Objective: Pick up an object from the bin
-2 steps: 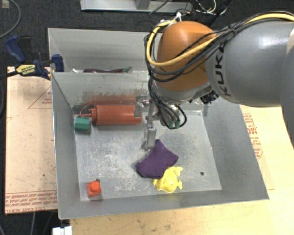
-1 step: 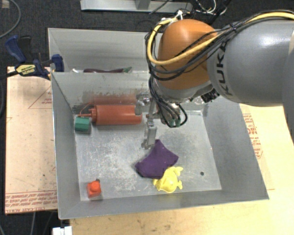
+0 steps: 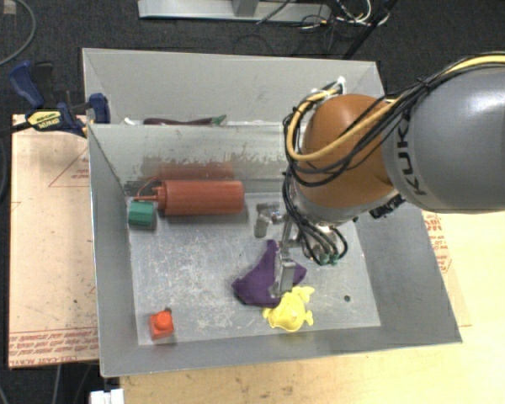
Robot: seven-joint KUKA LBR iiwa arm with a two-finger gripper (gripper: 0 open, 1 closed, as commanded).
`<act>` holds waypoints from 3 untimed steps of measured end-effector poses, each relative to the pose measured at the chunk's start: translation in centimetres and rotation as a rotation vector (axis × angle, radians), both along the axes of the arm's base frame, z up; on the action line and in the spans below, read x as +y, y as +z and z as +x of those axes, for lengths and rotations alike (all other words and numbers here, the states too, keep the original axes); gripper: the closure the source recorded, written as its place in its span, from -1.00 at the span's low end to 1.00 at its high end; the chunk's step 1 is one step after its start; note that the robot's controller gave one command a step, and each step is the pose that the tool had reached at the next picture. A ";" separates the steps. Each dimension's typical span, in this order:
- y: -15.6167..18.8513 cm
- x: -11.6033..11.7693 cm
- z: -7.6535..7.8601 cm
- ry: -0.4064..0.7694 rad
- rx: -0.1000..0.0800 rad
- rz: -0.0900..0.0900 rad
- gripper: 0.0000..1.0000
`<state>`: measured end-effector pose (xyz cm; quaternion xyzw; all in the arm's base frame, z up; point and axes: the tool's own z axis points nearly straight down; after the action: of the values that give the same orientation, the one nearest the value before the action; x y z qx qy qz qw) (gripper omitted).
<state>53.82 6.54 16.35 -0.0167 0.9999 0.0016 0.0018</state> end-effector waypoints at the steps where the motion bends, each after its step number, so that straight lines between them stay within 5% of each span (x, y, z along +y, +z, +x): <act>1: -3.7 -2.2 -2.3 0.147 0.008 -0.004 -1.00; 2: -9.3 -2.3 2.3 0.362 -0.004 0.001 1.00; 3: -9.3 -2.3 2.3 0.362 -0.004 0.001 1.00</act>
Offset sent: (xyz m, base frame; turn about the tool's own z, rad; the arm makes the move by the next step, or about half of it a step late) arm 0.0225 -0.0233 -0.0935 -0.3659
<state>56.16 4.28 7.03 -0.1966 0.9805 0.0022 0.0036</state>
